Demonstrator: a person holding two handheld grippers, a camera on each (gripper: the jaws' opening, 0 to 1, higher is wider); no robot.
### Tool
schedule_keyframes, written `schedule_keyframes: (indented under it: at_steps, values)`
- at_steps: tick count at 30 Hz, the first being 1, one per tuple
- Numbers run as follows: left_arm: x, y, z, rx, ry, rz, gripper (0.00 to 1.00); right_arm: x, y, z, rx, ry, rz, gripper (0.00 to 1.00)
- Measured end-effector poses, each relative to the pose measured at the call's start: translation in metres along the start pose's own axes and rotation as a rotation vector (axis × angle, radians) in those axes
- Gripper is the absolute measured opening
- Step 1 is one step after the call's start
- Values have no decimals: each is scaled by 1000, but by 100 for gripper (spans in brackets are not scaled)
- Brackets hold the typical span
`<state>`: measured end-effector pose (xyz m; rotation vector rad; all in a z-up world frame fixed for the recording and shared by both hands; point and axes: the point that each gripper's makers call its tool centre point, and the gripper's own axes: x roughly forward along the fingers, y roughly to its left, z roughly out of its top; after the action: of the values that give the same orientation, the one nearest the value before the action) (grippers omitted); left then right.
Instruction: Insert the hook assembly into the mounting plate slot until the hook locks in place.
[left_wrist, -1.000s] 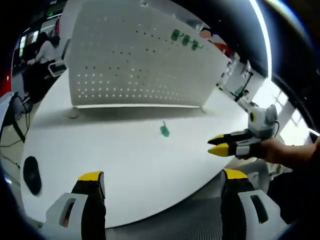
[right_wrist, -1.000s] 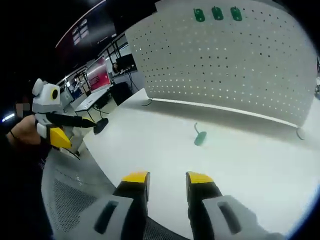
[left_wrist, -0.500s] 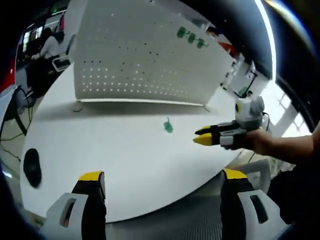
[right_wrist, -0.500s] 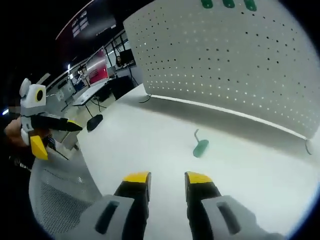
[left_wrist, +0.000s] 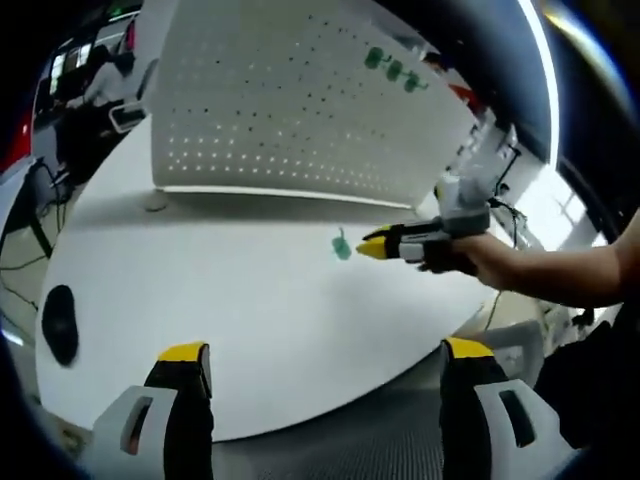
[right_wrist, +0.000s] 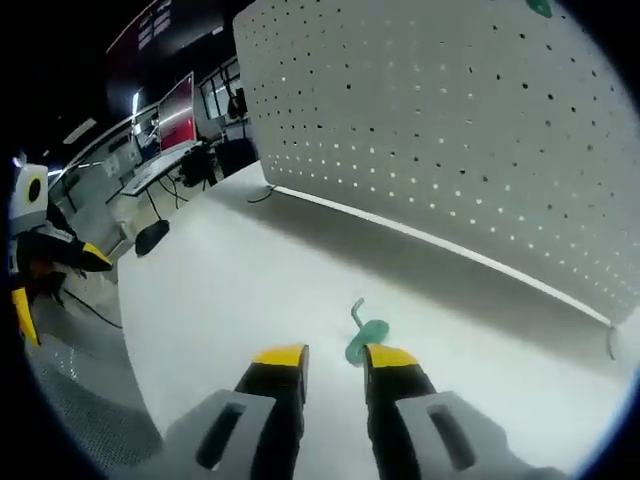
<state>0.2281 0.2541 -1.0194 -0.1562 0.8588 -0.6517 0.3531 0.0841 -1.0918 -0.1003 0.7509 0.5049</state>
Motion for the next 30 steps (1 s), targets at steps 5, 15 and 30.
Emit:
schedule_keyframes:
  at_steps: [5, 15, 30]
  values:
    - [3, -1, -4, -19, 8, -6, 96, 17, -7, 3, -13, 32, -6, 18]
    - [4, 0, -3, -18, 12, -9, 96, 43, -17, 7, 16, 71, -29, 12]
    - [6, 7, -4, -24, 20, -5, 96, 44, -16, 15, 31, 75, -29, 0]
